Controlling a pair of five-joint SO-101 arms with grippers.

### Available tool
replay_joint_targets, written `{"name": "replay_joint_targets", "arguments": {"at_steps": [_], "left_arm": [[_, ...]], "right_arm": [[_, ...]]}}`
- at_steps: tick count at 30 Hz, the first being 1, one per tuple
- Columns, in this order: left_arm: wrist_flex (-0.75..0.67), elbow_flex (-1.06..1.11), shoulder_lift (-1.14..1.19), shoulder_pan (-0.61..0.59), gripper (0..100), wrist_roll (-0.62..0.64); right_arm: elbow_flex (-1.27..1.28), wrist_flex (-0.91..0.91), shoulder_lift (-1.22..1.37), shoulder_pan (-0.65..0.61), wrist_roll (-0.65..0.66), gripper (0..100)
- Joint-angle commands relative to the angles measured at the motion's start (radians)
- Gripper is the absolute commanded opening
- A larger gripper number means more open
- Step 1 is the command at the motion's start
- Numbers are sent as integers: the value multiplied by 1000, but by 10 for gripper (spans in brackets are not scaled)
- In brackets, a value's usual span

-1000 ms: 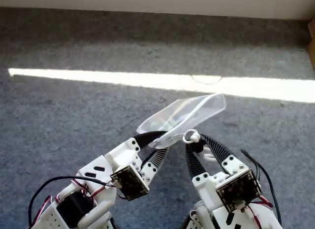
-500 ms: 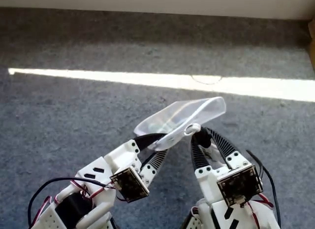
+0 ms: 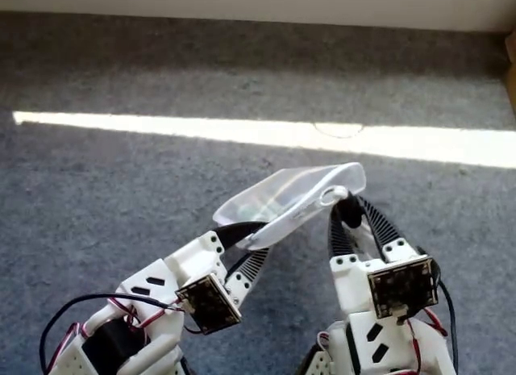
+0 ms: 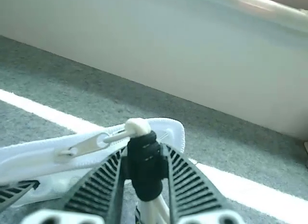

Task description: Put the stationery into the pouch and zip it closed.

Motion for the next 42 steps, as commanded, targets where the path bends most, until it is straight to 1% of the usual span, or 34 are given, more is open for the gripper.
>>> {"name": "replay_joint_targets", "arguments": {"at_steps": [1, 11, 15, 18, 21, 32, 36, 38, 42], "left_arm": [[23, -30, -1, -59, 6, -5], [26, -31, -1, -62, 6, -5], [26, -31, -1, -64, 6, -5], [23, -31, -1, -94, 6, -5], [21, -31, -1, -117, 6, -5], [21, -33, -1, -119, 6, -6], [21, -33, -1, -122, 6, -6], [21, -31, -1, -153, 6, -5], [21, -33, -1, -193, 6, -5]], "right_arm": [[-16, -51, -4, 42, -14, 5], [-16, -51, -4, 53, -12, 5], [-4, -94, -2, 143, -17, 5], [27, -124, -4, 176, -18, 5], [51, -153, -4, 180, -18, 5], [56, -171, -2, 185, -18, 5], [59, -199, -2, 282, -21, 5], [59, -213, -2, 331, -52, 5], [99, -266, -2, 386, -63, 5]]}}
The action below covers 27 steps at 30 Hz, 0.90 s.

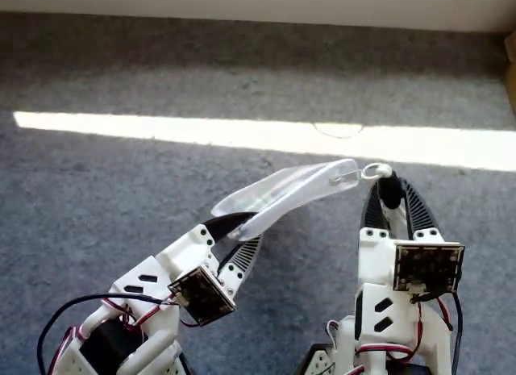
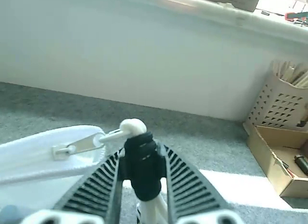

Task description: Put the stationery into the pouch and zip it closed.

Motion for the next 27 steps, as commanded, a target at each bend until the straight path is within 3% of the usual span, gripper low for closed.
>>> {"name": "replay_joint_targets", "arguments": {"at_steps": [1, 16, 23, 27], "left_arm": [[21, -28, 1, -88, 6, -6], [23, -35, 1, -88, 6, -6], [23, -35, 1, -88, 6, -6], [23, -33, 1, -88, 6, -6]], "right_arm": [[24, -101, -12, 93, -20, 5], [87, -196, -12, 269, -23, 5], [88, -188, -13, 275, -21, 8], [82, -116, -13, 257, -23, 136]]}}
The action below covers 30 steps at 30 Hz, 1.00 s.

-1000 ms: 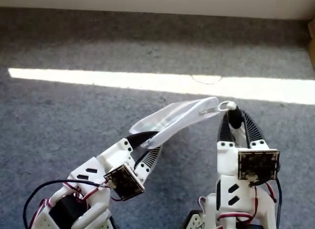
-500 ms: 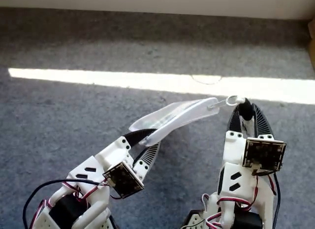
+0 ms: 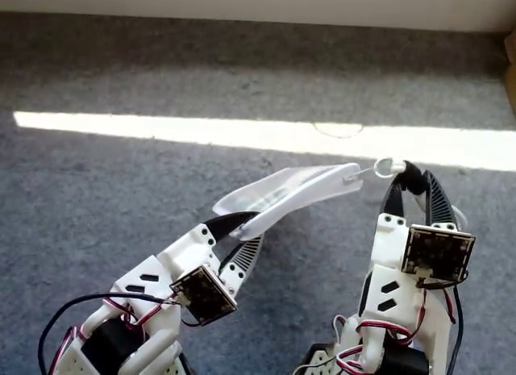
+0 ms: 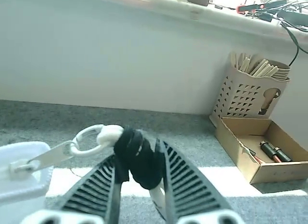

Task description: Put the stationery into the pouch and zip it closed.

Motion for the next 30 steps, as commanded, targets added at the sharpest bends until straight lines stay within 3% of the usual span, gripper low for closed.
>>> {"name": "replay_joint_targets", "arguments": {"at_steps": [1, 5, 11, 24, 30], "left_arm": [[23, -33, 1, -71, 6, -6], [21, -35, 1, -73, 6, -6], [-46, -27, 1, -188, 6, -6], [-261, -27, 1, -542, 6, -2], [-316, -27, 1, -642, 6, -2]], "right_arm": [[-24, 22, -12, 51, -17, 181], [-22, 73, -12, -61, -17, 303], [-15, 71, -10, -170, -17, 307], [38, 51, -10, -180, -17, 307], [39, 38, -10, -180, -17, 307]]}}
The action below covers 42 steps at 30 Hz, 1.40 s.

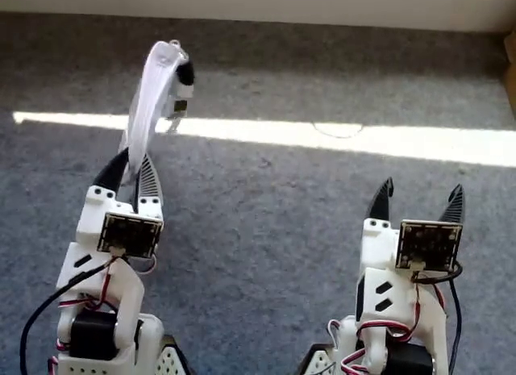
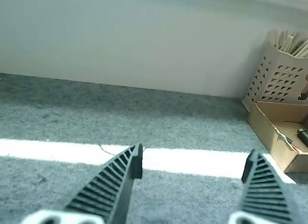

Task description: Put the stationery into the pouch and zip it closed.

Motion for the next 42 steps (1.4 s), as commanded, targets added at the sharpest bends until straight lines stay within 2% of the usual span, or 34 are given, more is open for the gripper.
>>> {"name": "replay_joint_targets", "arguments": {"at_steps": [1, 4, 9, 18, 21, 25, 28, 38, 42], "left_arm": [[-68, -27, -12, -51, 6, -12], [-75, -27, -12, -54, 6, -17], [-75, 5, -12, -5, 6, -109], [-78, 130, -12, 107, 12, -110], [-77, 145, -12, 124, 76, -104], [-72, 140, -12, 124, 181, 37], [-72, 137, -12, 120, 213, 117], [-68, 116, -12, 130, 213, 129], [58, 5, -12, 165, 215, 199]], "right_arm": [[-5, -31, -2, -7, -6, 307], [-5, -31, -2, -8, -6, 307], [-5, -31, -2, -8, -6, 307], [-5, -31, -2, -8, -6, 307], [-5, -31, -2, -8, -6, 307], [-5, -39, -2, -8, -6, 307], [-5, -39, -2, -8, -6, 307], [-4, -44, -2, -8, -6, 307], [-4, -44, -2, -8, -6, 307]]}}
